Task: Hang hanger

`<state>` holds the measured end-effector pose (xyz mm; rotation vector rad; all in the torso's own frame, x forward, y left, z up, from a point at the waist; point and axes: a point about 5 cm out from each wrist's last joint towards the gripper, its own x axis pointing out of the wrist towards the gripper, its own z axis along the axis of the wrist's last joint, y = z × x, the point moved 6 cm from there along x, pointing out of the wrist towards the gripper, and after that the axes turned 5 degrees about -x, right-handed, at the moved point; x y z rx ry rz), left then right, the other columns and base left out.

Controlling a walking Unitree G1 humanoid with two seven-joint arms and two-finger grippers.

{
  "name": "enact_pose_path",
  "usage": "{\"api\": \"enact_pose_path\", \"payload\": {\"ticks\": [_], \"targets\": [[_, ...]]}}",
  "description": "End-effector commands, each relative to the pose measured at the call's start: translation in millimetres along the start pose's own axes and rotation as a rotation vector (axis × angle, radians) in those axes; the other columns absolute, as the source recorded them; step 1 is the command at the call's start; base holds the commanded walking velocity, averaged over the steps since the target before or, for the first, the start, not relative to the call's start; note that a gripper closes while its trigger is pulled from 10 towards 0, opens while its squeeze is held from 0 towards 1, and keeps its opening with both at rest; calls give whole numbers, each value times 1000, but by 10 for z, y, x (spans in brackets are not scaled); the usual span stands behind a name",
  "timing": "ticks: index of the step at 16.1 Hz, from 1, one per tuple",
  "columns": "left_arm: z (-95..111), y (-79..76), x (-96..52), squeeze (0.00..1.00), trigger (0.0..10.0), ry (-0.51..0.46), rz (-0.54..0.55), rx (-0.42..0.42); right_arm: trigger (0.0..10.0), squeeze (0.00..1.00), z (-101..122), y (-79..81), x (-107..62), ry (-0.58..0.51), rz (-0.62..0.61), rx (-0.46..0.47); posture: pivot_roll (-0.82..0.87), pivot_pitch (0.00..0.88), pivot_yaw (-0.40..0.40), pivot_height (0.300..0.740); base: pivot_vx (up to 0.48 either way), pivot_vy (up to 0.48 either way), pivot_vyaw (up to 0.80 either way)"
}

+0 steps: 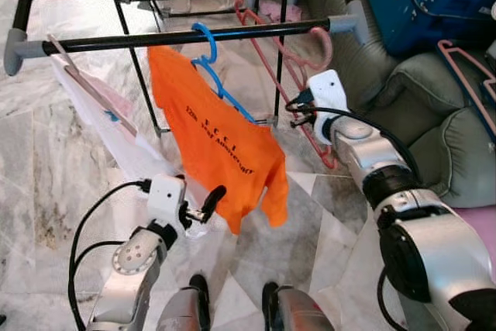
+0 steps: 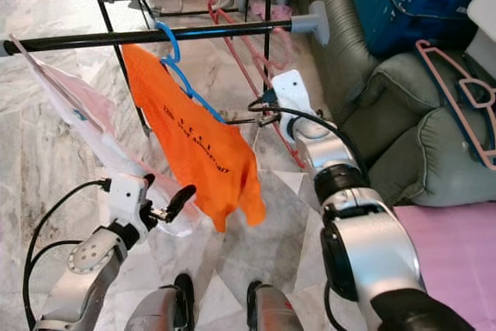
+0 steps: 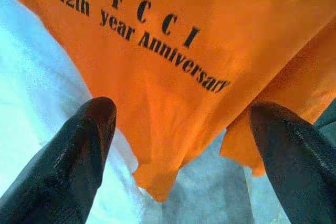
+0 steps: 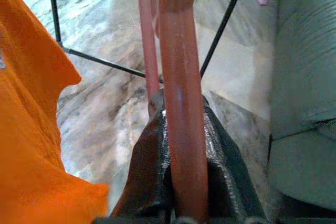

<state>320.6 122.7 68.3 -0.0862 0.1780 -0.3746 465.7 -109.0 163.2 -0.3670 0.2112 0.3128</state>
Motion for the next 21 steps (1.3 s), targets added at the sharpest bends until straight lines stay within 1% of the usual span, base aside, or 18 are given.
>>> {"api": "enact_pose_path", "payload": {"ticks": [1,5,8,9,11,12,18,21], "targets": [[-53,2,-42,0,10000,19,9,-8,10000,0,60,-26,6,-13,-16,-1,46,320,-25,740,0,0,0],[-41,-13,-35,0,10000,19,9,-10,10000,0,352,-45,36,-74,-49,17,47,322,-27,740,0,0,0],[-45,-16,-38,0,10000,22,13,-13,10000,0,489,-114,32,-102,-87,19,50,321,-30,740,0,0,0],[-51,-15,-40,0,10000,24,15,-14,10000,0,497,-126,32,-100,-92,19,51,321,-31,740,0,0,0],[-58,-17,-44,0,10000,27,17,-15,10000,0,433,-131,37,-69,-88,99,53,324,-32,740,0,0,0],[-61,-15,-44,0,10000,29,18,-16,10000,0,393,-118,42,-52,-84,121,54,325,-33,740,0,0,0],[-69,-15,-44,0,10000,32,30,-23,10000,0,190,55,68,23,-40,90,60,326,-43,740,0,0,0],[-84,-15,-53,0,10000,37,36,-29,10000,0,154,51,67,41,-43,99,62,329,-50,740,0,0,0]]}}
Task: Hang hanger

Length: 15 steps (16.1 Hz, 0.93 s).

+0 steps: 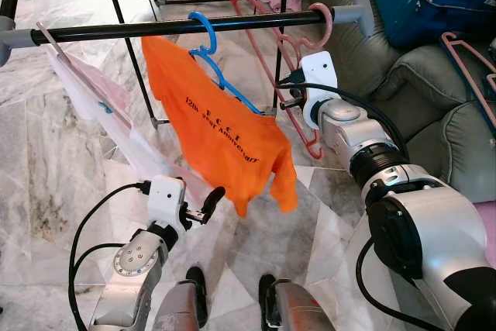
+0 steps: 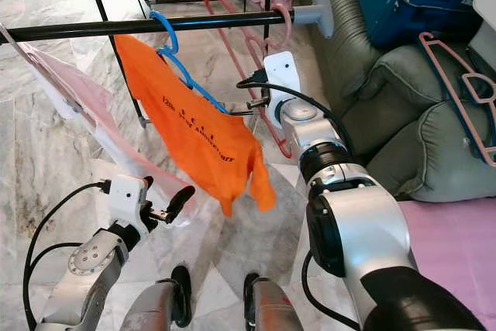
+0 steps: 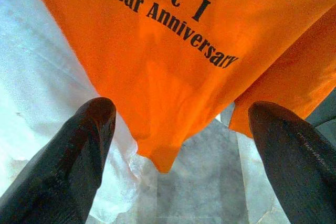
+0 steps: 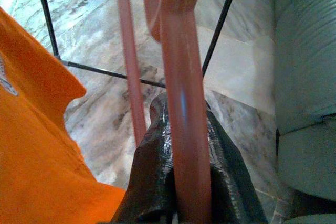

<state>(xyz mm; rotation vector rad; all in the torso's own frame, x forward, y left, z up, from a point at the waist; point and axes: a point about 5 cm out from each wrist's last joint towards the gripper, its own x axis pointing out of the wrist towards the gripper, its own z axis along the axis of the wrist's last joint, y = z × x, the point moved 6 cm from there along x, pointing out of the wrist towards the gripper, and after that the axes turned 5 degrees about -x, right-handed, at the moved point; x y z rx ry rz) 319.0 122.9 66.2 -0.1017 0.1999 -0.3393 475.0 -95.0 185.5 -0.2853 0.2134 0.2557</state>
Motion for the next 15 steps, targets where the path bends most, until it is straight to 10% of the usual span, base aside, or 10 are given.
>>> {"api": "enact_pose_path", "payload": {"ticks": [1,7,8,15], "targets": [[-61,5,-39,0,10000,22,9,-12,10000,0,-99,4,0,47,-8,21,63,330,-51,740,0,0,0],[-66,18,-34,0,10000,27,25,-33,10000,0,7,95,15,37,13,26,69,325,-55,740,0,0,0],[-67,17,-32,0,10000,27,25,-33,10000,1000,6,107,16,37,15,27,70,323,-58,740,0,0,0],[-70,16,-9,0,10000,32,23,-30,10000,1000,5,27,6,6,-2,54,65,312,-54,740,0,0,0]]}}
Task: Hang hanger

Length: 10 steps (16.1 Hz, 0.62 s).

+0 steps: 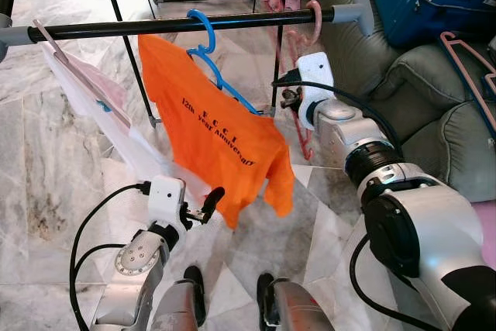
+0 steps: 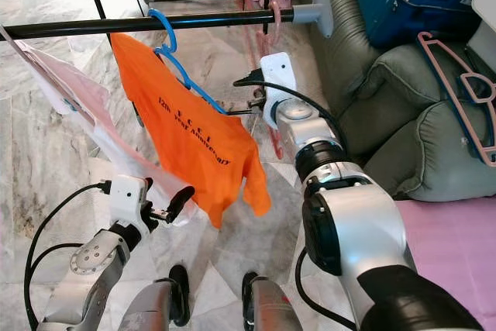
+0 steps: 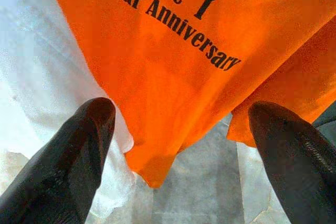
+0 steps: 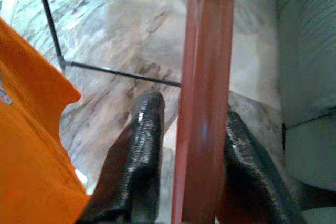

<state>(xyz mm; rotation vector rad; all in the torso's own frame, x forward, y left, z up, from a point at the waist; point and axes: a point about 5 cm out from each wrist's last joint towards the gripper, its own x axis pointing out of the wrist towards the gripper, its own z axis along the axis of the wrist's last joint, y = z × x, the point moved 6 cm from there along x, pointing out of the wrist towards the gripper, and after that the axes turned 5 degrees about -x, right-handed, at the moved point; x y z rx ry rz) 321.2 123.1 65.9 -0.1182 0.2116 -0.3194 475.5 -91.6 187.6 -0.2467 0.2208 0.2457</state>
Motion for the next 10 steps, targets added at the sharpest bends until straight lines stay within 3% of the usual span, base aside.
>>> {"api": "enact_pose_path", "payload": {"ticks": [1,10], "targets": [[-70,11,-20,0,10000,24,5,-10,10000,1000,-9,-17,-3,-8,-2,19,64,310,-53,740,0,0,0],[-58,0,49,0,10000,26,-5,-3,10000,1000,-45,-1,-22,-62,28,63,49,291,-38,740,0,0,0]]}}
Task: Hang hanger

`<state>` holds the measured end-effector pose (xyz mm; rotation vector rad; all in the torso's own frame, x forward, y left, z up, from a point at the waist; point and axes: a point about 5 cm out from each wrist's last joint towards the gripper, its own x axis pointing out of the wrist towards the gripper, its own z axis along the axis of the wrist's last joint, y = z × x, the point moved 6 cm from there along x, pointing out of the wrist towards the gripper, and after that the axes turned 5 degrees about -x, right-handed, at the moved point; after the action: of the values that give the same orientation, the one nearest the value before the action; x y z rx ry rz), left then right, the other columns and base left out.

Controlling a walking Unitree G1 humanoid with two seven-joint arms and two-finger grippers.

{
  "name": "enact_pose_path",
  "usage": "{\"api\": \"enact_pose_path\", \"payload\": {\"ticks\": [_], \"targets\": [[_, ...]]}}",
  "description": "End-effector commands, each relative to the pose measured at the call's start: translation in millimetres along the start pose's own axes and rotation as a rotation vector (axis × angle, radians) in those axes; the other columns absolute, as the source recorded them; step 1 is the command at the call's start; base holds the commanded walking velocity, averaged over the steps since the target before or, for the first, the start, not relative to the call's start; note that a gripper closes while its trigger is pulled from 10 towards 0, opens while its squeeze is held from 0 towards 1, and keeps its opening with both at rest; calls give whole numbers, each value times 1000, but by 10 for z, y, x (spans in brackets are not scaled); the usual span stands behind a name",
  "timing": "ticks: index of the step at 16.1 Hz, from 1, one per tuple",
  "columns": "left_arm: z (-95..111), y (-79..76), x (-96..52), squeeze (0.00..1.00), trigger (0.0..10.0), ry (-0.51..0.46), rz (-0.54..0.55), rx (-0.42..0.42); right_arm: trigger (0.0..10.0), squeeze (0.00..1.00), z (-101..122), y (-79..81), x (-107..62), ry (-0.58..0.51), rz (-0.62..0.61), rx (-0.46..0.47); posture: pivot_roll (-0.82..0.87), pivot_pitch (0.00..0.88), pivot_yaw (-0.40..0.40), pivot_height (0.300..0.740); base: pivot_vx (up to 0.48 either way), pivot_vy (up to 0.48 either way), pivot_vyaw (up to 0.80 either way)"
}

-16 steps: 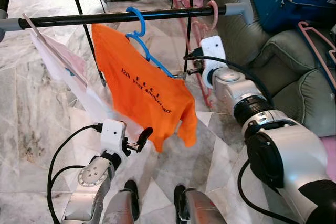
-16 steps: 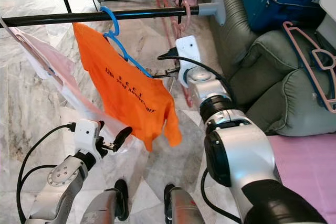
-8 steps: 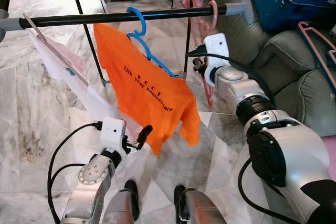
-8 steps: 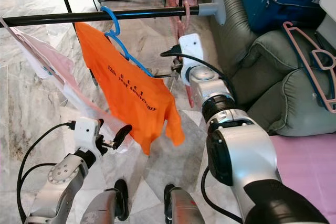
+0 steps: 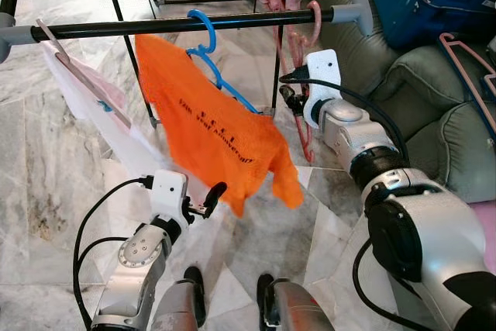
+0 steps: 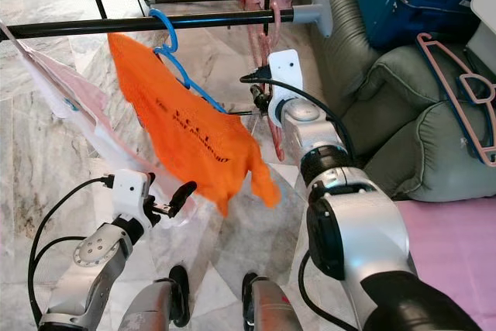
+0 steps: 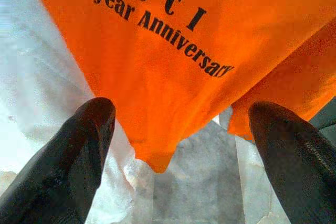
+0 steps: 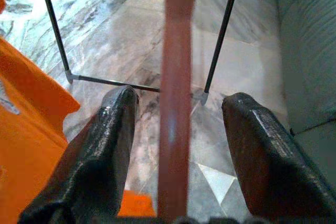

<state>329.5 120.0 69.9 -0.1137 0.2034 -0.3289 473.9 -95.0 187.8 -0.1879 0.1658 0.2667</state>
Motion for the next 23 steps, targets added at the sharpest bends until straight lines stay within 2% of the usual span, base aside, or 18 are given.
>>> {"api": "enact_pose_path", "payload": {"ticks": [1,4,9,12,17,18,20,21,23], "targets": [[-112,15,-27,0,10000,33,6,-9,10000,1000,-65,22,-13,-9,6,11,49,289,-37,740,0,0,0],[-106,8,0,0,10000,29,3,-8,10000,1000,-169,14,-50,-24,11,5,36,280,-33,740,0,0,0],[-88,-25,62,0,10000,21,-14,1,10000,1000,-190,-147,-179,-99,-43,4,13,264,-22,740,0,0,0],[-46,-24,100,0,10000,-3,-12,-22,10000,1000,-173,-231,-358,-170,-84,-25,-12,252,-21,740,0,0,0],[101,1,89,0,10000,-74,20,4,10000,1000,-244,-282,-662,-214,-115,-31,-41,234,-19,740,0,0,0],[117,16,72,0,10000,-88,39,19,10000,1000,-294,-249,-761,-213,-93,-21,-48,229,-22,740,0,0,0],[135,42,51,0,10000,-99,62,51,10000,1000,-330,-208,-824,-212,-69,-10,-52,226,-23,740,0,0,0],[207,179,-28,0,10000,-137,143,115,10000,0,-425,-158,-967,-207,-56,-16,-58,212,-25,740,0,0,0],[217,343,-143,0,10000,-145,226,145,10000,0,-544,-149,-1104,-185,-77,-52,-60,206,-10,740,0,0,0]]}}
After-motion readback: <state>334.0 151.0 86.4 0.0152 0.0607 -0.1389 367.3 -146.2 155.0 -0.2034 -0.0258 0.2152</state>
